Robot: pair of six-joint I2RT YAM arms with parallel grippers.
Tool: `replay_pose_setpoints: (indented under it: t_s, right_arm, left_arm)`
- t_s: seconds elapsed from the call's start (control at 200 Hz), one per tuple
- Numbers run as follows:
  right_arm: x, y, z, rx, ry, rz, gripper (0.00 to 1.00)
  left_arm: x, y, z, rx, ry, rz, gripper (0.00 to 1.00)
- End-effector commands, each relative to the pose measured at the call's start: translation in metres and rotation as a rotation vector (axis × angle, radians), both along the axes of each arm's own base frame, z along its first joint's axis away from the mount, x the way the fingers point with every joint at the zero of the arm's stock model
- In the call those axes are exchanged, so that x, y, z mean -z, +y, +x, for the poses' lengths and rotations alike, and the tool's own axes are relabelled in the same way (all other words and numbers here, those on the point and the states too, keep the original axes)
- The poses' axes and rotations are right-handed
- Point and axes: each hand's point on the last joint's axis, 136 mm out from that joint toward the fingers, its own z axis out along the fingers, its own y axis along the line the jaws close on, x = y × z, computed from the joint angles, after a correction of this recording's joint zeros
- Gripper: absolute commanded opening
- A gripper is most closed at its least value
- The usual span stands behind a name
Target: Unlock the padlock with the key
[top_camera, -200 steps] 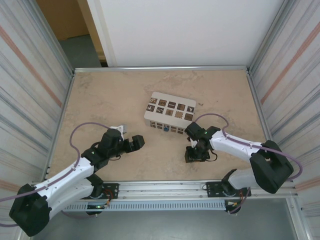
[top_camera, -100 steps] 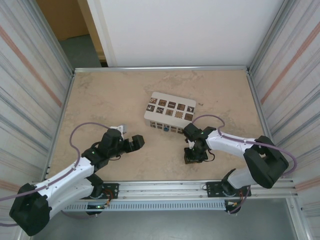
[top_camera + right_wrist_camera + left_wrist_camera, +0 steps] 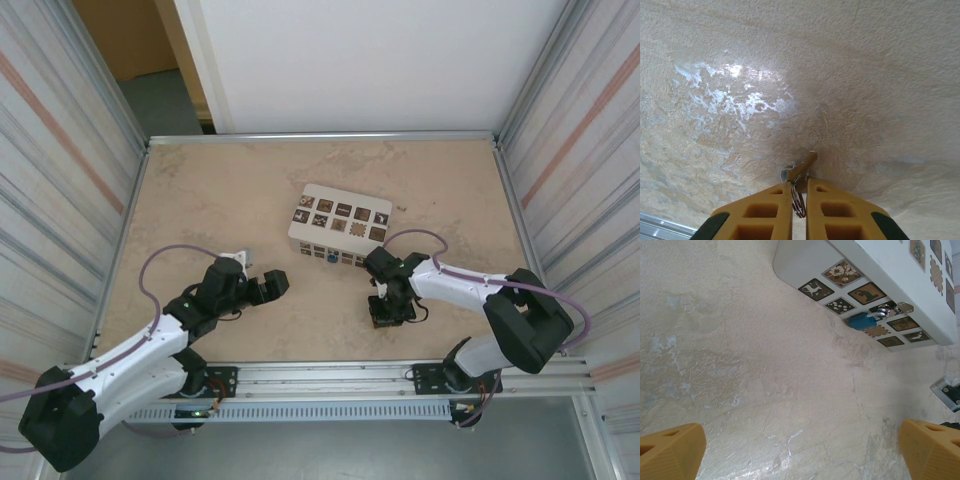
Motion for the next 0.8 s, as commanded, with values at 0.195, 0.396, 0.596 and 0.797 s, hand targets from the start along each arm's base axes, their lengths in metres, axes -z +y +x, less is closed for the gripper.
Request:
replay_pose_setpoints:
  t_s: [0.195,0.396,0.596,0.797]
  right_arm:
    - [-0.013,-0.004,0.009,-0.013,-0.095,-0.011,0.00]
    - [-0.036,-0.001,0.025,-0.026,-0.226,0.039,0.00]
    - [-0.070,0.010,0.044,-0.055,-0.401,0.140,0.00]
    - [-0.110,0.020,0.059,-0.109,-0.587,0.249,0.00]
  left_arm:
    - [-0.002,0.002,0.001,-0.017,-0.005,0.003,0.99]
    - [-0.012,0.001,0.002,-0.017,-0.021,-0.008,0.99]
    - [-0.030,-0.006,0.006,-0.002,-0.054,-0.048,0.99]
    - [-0.064,-0.024,0.011,0.078,-0.153,-0.134,0.98]
